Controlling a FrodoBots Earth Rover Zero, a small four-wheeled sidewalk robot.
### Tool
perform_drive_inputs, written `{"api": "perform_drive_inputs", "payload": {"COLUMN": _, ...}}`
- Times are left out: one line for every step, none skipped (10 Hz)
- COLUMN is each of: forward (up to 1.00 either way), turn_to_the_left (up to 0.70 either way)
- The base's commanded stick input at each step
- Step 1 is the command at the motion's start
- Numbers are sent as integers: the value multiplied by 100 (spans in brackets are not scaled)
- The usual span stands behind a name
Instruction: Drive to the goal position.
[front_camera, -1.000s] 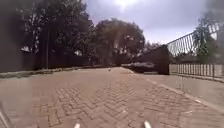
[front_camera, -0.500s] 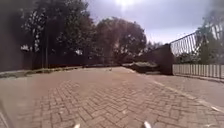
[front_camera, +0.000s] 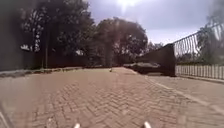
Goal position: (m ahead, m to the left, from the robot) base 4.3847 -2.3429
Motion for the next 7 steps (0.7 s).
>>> {"api": "perform_drive_inputs", "payload": {"forward": 70, "turn_to_the_left": 0}}
{"api": "perform_drive_inputs", "payload": {"forward": 70, "turn_to_the_left": 0}}
{"api": "perform_drive_inputs", "payload": {"forward": 70, "turn_to_the_left": 0}}
{"api": "perform_drive_inputs", "payload": {"forward": 70, "turn_to_the_left": 0}}
{"api": "perform_drive_inputs", "payload": {"forward": 70, "turn_to_the_left": 0}}
{"api": "perform_drive_inputs", "payload": {"forward": 70, "turn_to_the_left": 0}}
{"api": "perform_drive_inputs", "payload": {"forward": 70, "turn_to_the_left": 0}}
